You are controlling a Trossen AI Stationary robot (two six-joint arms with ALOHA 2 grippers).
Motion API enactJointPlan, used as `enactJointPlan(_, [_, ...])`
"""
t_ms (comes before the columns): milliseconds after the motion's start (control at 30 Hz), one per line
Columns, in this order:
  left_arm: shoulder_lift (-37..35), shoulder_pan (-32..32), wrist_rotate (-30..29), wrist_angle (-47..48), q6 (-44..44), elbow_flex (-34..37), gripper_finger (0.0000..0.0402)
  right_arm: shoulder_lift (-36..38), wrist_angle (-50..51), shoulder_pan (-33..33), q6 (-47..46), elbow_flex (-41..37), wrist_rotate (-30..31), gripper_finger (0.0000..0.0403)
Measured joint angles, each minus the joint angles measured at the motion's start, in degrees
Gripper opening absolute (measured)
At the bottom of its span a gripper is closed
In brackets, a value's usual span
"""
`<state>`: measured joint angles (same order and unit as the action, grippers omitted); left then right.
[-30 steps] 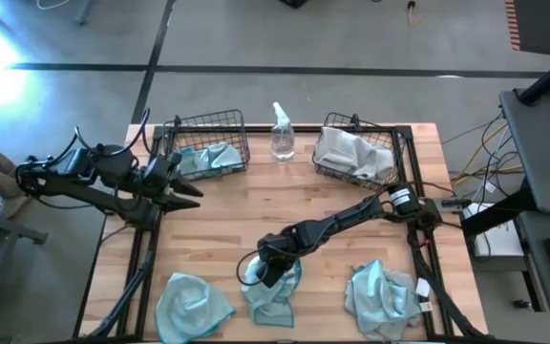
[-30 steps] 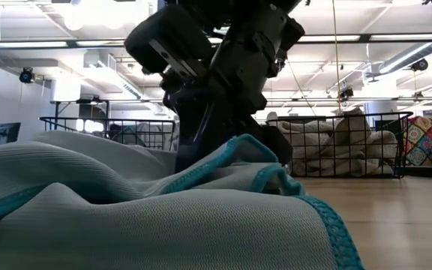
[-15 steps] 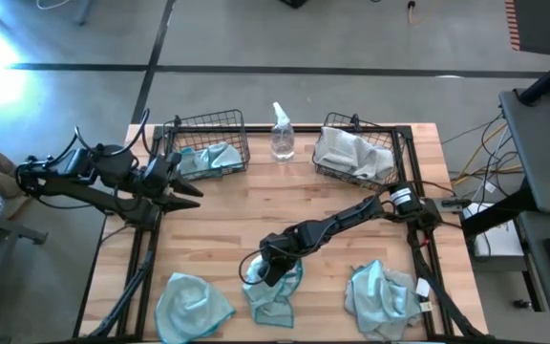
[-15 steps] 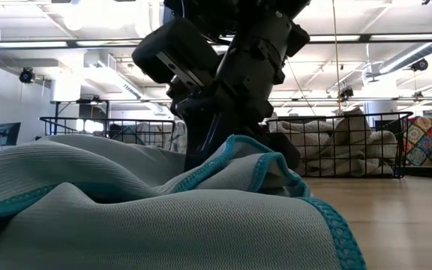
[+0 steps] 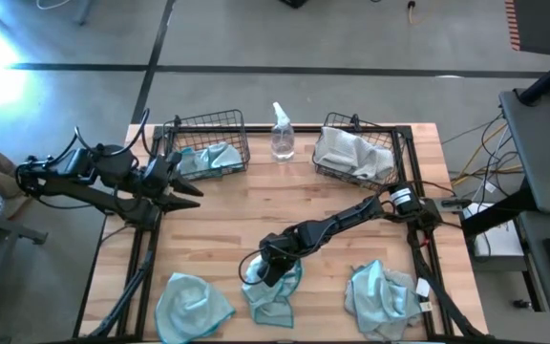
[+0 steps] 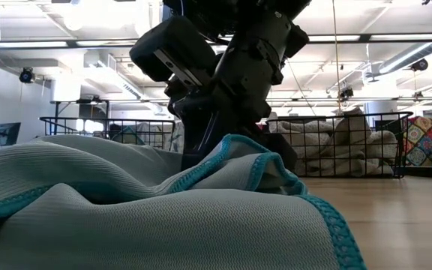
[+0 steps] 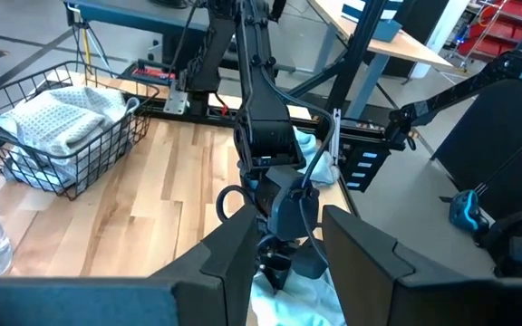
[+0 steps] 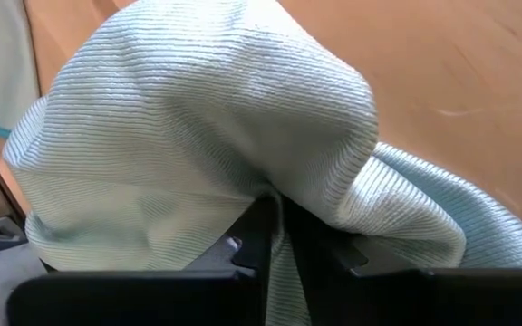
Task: Sort microfiber towel by color & place in baskets
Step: Put the blue microfiber towel into the left black wire basket
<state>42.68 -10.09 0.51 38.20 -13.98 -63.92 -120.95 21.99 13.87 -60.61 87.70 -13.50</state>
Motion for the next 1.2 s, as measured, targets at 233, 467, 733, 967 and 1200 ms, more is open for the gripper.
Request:
enactJointPlan(233, [0.0, 0.0, 0.0, 0.0, 0.0, 0.0, 0.0113, 0.0, -0.9, 0.0, 0.6, 0.0, -0.1, 0.0009])
enactJointPlan(467, [0.0, 0.0, 0.0, 0.0, 0.0, 0.0, 0.0113, -0.2, -1.3, -0.5, 2.0, 3.2, 0.0, 0.0009])
enactJointPlan(733, [-0.2, 0.0, 0.0, 0.0, 0.0, 0.0, 0.0113, 0.0, -1.3, -3.1, 10.5, 15.3, 0.5, 0.0009])
enactJointPlan(967, [-0.9, 0.0, 0.1, 0.0, 0.0, 0.0, 0.0113, 0.0, 1.0, -4.5, 16.8, 25.8, 1.7, 0.0009])
enactJointPlan(1200, [-2.1, 0.0, 0.3, 0.0, 0.0, 0.0, 0.0113, 0.0, 1.9, -6.1, 20.9, 32.9, 3.2, 0.0008])
